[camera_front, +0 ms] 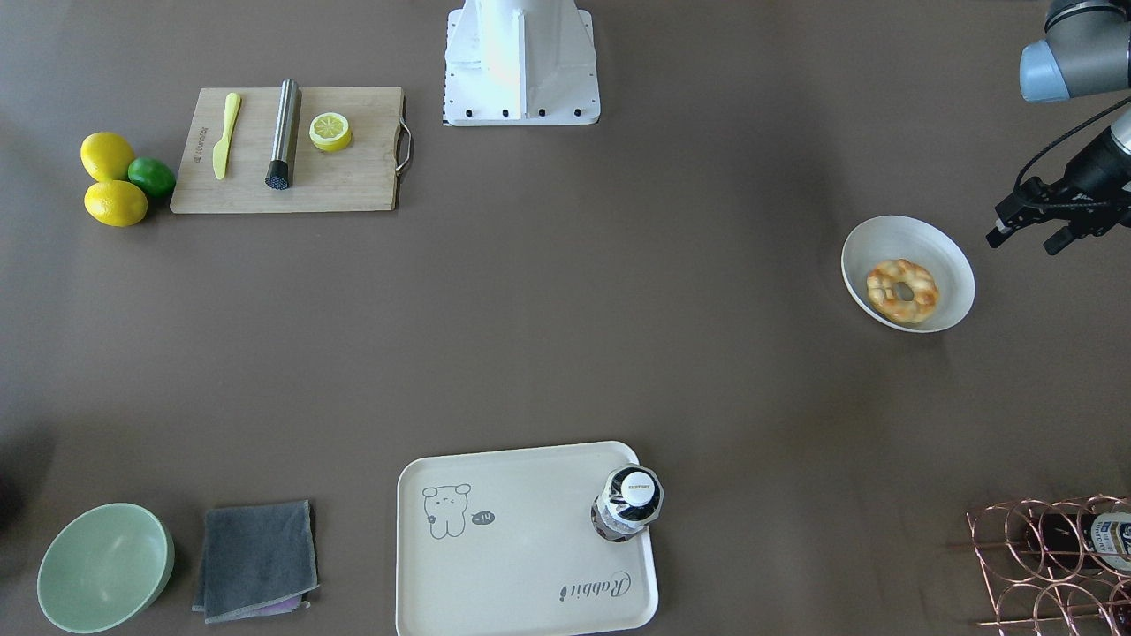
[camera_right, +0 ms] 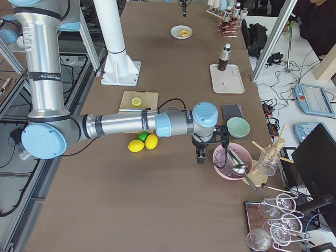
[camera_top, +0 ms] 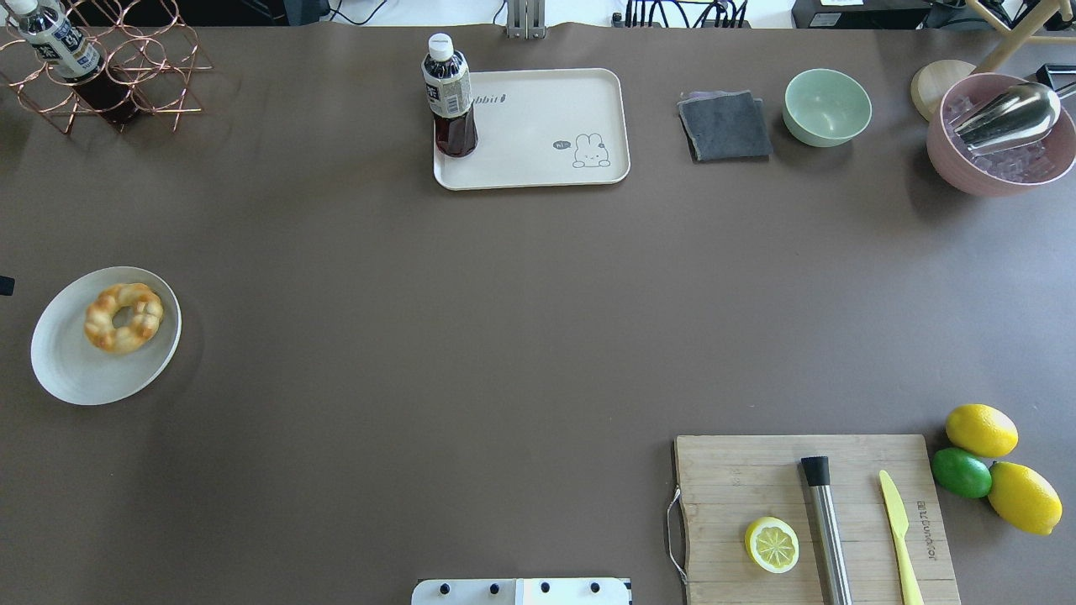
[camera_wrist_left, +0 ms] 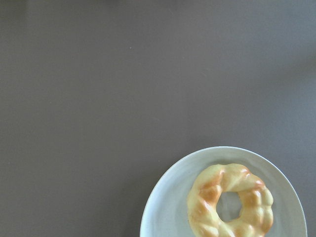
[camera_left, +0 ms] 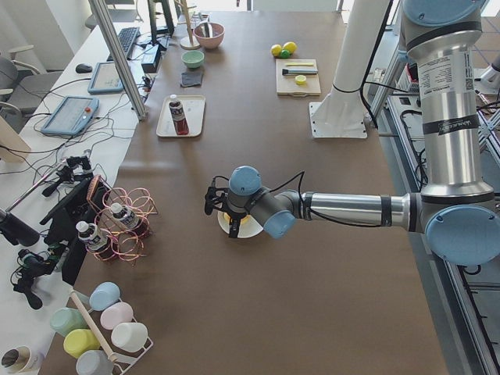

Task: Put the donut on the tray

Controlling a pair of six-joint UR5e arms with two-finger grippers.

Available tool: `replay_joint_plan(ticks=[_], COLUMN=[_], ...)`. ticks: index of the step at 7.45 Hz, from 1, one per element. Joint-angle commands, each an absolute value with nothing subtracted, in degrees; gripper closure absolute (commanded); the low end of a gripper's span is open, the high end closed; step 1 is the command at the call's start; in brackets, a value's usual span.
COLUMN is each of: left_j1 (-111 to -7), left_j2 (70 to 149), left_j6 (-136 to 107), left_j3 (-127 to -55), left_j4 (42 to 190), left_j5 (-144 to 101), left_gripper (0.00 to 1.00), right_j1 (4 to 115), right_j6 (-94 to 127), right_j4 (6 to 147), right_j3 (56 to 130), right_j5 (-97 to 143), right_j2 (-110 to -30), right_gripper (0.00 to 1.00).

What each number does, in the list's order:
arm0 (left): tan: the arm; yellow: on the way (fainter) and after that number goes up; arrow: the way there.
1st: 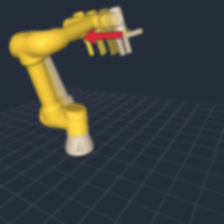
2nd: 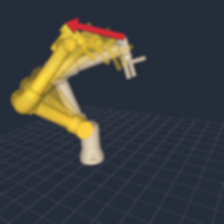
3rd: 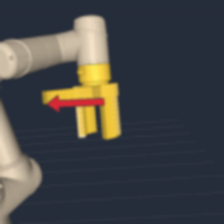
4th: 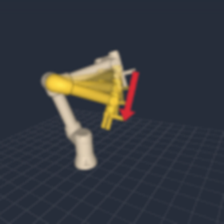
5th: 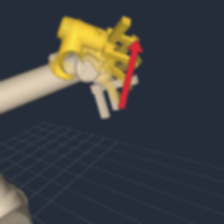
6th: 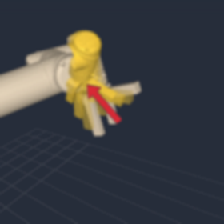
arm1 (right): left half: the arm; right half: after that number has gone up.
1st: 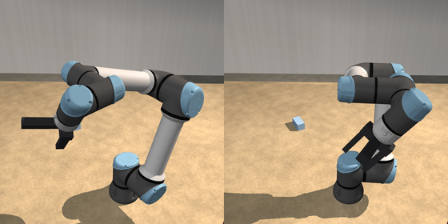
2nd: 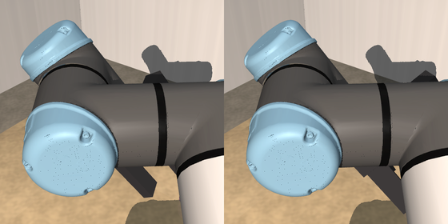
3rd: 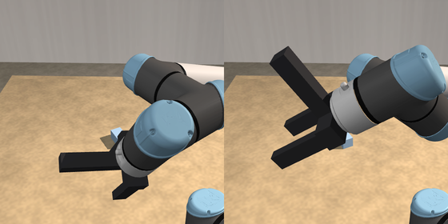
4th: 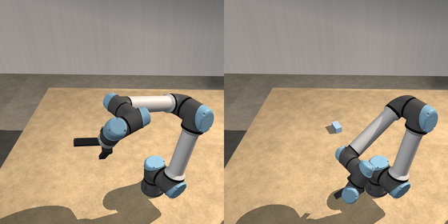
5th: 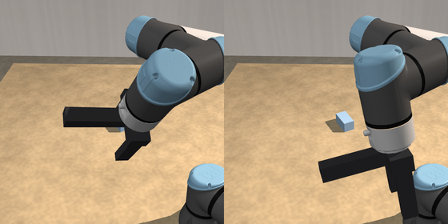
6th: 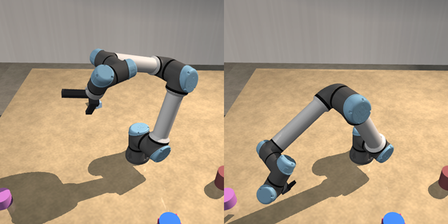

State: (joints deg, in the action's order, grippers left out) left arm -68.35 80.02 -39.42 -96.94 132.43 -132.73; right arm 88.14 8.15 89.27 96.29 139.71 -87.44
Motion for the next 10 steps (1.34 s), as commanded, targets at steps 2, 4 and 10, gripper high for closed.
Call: replay_joint_plan(ticks=[2,4,10], left_j1=[-62.6,-61.6,-57.8], left_j2=[79.0,80.7,82.0], left_j6=[-43.8,-44.4,-45.8], left_j3=[-95.3,-87.3,-83.2], left_j4=[137.3,145.9,150.0], left_j5=[-126.2,-125.6,-124.4], left_gripper=[0.02,0.02,0.27], right_j1=[78.8,73.6,68.3], right_j6=[22.0,33.1,41.5], right_j4=[77.4,69.2,68.9], right_j3=[95.5,95.4,92.0], right_j5=[139.9,139.8,138.2], right_j2=[-82.3,-78.4,-68.3], right_gripper=[0.00,0.00,0.00])
